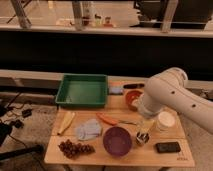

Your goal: Place grapes in plastic cup

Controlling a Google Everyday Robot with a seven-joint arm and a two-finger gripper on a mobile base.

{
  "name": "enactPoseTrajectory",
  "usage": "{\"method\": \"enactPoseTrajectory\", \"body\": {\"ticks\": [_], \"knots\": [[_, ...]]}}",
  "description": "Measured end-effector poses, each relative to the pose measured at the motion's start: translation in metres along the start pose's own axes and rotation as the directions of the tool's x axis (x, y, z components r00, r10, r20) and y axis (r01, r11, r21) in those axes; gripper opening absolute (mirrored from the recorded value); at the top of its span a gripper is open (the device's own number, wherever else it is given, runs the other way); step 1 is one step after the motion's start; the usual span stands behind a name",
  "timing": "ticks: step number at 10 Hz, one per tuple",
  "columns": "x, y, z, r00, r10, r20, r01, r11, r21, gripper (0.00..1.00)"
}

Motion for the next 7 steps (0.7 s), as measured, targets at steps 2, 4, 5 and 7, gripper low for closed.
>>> {"method": "enactPoseTrajectory", "body": {"ticks": [2, 4, 5, 7], "knots": [[-0.001, 0.0, 0.0, 1.0, -0.003, 0.002, 0.003, 1.0, -0.001, 0.8], [-0.001, 0.0, 0.0, 1.0, -0.001, 0.001, 0.001, 1.0, -0.001, 0.8], [-0.002, 0.001, 0.001, 1.0, -0.008, 0.005, 0.008, 1.0, -0.003, 0.8], [-0.022, 0.009, 0.001, 0.997, -0.07, 0.04, 0.07, 0.997, -0.01, 0.8]]}}
